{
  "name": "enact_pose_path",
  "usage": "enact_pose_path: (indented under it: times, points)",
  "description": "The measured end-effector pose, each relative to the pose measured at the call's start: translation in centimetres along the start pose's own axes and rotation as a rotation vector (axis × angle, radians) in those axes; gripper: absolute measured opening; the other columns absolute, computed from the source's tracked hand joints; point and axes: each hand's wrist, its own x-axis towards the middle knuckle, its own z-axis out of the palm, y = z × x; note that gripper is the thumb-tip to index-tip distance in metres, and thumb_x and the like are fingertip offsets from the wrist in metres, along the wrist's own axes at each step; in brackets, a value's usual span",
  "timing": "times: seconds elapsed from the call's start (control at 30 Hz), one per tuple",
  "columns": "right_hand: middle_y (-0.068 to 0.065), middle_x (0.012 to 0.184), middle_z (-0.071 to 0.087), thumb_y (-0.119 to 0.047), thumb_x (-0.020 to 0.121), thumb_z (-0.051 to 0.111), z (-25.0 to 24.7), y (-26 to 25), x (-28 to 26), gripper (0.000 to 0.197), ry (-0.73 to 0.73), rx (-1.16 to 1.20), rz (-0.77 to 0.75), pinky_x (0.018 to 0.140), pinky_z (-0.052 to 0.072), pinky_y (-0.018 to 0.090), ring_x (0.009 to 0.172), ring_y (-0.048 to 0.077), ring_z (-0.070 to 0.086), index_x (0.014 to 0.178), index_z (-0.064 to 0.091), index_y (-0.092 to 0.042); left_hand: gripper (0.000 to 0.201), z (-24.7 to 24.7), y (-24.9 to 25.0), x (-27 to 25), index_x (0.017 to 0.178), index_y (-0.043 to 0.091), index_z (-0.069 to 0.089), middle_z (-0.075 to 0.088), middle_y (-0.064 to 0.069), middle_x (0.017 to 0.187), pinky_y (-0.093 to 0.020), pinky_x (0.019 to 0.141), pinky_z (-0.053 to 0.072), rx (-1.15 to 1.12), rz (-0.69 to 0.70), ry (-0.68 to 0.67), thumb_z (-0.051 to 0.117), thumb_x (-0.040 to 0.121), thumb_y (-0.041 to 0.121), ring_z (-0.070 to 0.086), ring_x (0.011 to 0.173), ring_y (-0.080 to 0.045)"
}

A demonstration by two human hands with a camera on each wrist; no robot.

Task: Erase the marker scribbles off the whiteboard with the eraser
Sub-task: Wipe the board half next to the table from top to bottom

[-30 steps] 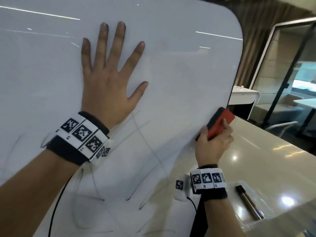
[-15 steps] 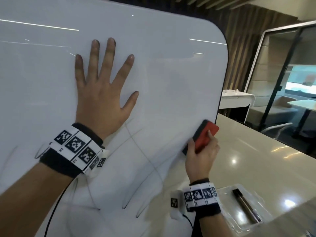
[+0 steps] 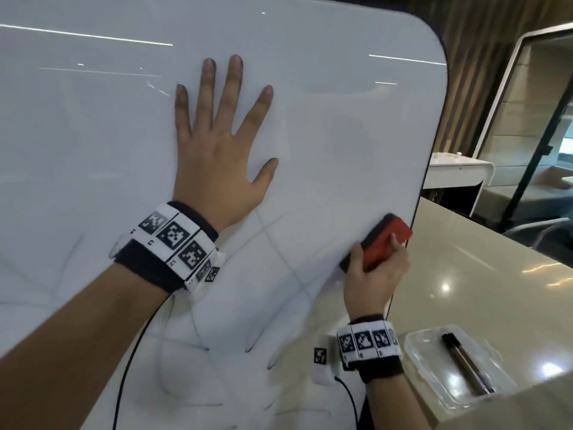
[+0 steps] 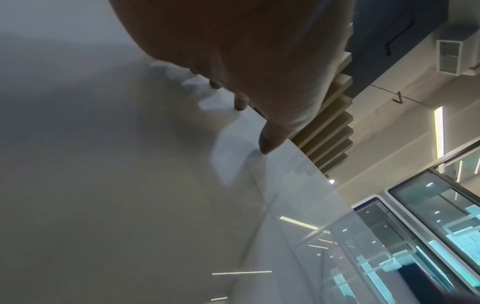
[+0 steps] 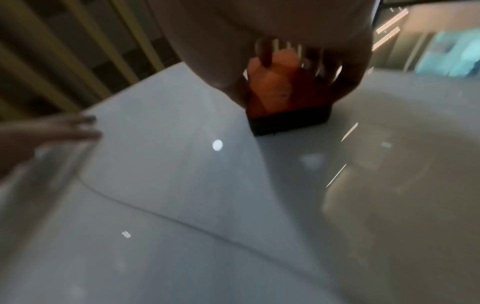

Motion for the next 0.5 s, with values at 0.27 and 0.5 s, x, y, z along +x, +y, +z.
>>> enact_pose_path:
  times: [0.27, 0.5]
  points:
    - [0.02, 0.125, 0.048, -0.021, 0.089, 0.076, 1.3, -3.1, -1.6, 0.057, -0.256, -0.157, -0.535, 0.1, 0.041, 0.037, 0.109, 0.03, 0.048, 0.139, 0.051, -0.018, 0.071, -1.4, -2.6, -0.8, 0.159, 0.028, 0.028, 0.005, -0.008, 0.171, -0.054, 0.127, 0.006, -0.082, 0.138, -0.025, 0.054, 0.095, 0.048, 0.003, 0.158, -0.031]
    - [0.017, 0.13, 0.044, -0.027, 0.088, 0.073, 0.0, 0.9, -2.2, 0.066, -0.047, -0.015, 0.016, 0.106, 0.045, 0.054, 0.119, 0.038, 0.049, 0.145, 0.046, -0.007, 0.061, -3.6, -6.9, -4.1, 0.148, 0.03, 0.045, 0.007, -0.005, 0.171, -0.051, 0.126, 0.003, -0.259, 0.012, -0.036, 0.059, 0.092, 0.049, 0.002, 0.158, -0.028]
